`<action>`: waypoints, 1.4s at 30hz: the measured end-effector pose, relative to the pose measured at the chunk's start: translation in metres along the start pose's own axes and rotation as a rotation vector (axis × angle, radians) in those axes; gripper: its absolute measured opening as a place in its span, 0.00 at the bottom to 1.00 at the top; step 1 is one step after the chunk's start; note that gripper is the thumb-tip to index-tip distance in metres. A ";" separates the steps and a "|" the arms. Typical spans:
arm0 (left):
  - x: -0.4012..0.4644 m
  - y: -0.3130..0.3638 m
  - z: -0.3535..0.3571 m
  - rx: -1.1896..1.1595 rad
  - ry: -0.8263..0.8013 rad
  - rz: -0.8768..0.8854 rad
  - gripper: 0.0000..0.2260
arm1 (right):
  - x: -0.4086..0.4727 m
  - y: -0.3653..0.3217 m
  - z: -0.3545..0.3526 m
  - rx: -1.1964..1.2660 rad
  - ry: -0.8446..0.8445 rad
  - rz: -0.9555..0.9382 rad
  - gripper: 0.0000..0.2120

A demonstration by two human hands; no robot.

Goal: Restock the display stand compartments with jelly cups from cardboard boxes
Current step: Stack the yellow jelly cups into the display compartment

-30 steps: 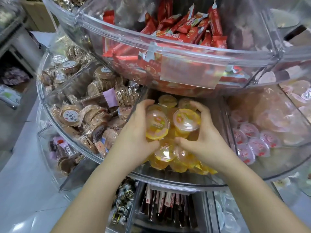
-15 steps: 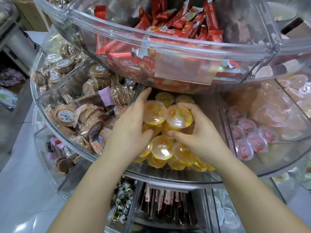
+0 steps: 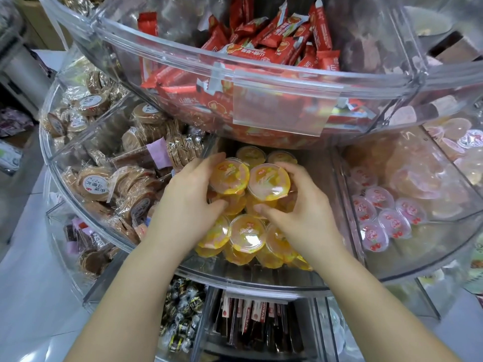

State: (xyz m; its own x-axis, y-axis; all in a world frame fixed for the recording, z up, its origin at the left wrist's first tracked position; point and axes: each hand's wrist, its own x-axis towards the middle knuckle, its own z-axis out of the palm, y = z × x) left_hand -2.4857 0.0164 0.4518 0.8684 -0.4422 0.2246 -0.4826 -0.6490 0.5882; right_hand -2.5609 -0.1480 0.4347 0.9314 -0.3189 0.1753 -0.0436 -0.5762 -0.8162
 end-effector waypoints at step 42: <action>-0.004 -0.004 -0.007 -0.016 -0.003 0.129 0.31 | 0.002 0.008 -0.016 -0.013 -0.113 0.068 0.44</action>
State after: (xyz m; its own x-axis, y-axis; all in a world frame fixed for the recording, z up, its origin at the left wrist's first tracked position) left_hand -2.4867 0.0252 0.4539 0.7986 -0.5236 0.2968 -0.5886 -0.5767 0.5665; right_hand -2.5650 -0.1657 0.4375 0.9608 -0.2714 0.0561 -0.1123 -0.5663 -0.8165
